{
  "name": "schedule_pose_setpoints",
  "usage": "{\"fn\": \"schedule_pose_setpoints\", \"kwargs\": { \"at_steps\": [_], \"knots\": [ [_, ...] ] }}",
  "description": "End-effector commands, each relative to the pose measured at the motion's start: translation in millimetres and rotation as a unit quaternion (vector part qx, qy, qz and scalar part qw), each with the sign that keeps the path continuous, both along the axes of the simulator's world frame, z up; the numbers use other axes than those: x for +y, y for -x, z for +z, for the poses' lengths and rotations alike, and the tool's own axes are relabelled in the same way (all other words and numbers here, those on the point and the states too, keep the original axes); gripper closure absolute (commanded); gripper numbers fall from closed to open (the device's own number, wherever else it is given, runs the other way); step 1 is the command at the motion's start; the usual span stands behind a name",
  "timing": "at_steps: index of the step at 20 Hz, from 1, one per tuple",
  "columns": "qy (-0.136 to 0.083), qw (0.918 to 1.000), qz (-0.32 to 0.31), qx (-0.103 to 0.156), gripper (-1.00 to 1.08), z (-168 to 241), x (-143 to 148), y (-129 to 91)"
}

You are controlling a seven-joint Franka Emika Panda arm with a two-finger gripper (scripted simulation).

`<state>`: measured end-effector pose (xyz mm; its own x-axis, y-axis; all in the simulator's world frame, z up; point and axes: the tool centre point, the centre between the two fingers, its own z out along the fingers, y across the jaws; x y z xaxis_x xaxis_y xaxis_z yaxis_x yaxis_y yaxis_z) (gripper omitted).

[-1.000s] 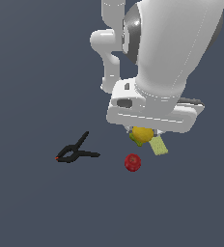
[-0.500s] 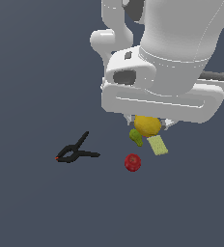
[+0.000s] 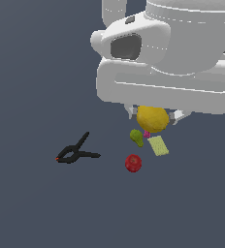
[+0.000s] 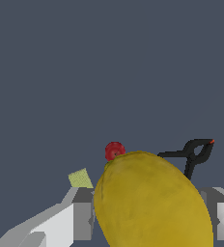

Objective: Pick up a designated object from a clutter of objects.

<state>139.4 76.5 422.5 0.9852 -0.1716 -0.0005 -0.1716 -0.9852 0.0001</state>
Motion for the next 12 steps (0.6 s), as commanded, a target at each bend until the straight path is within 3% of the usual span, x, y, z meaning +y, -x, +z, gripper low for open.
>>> {"fn": "schedule_pose_setpoints", "kwargs": {
  "at_steps": [1, 12],
  "knots": [
    [0.000, 1.0000, 0.000, 0.000, 1.08, 7.0, -0.5, -2.7],
    [0.000, 1.0000, 0.000, 0.000, 1.08, 16.9, -1.2, -7.5]
  ]
}}
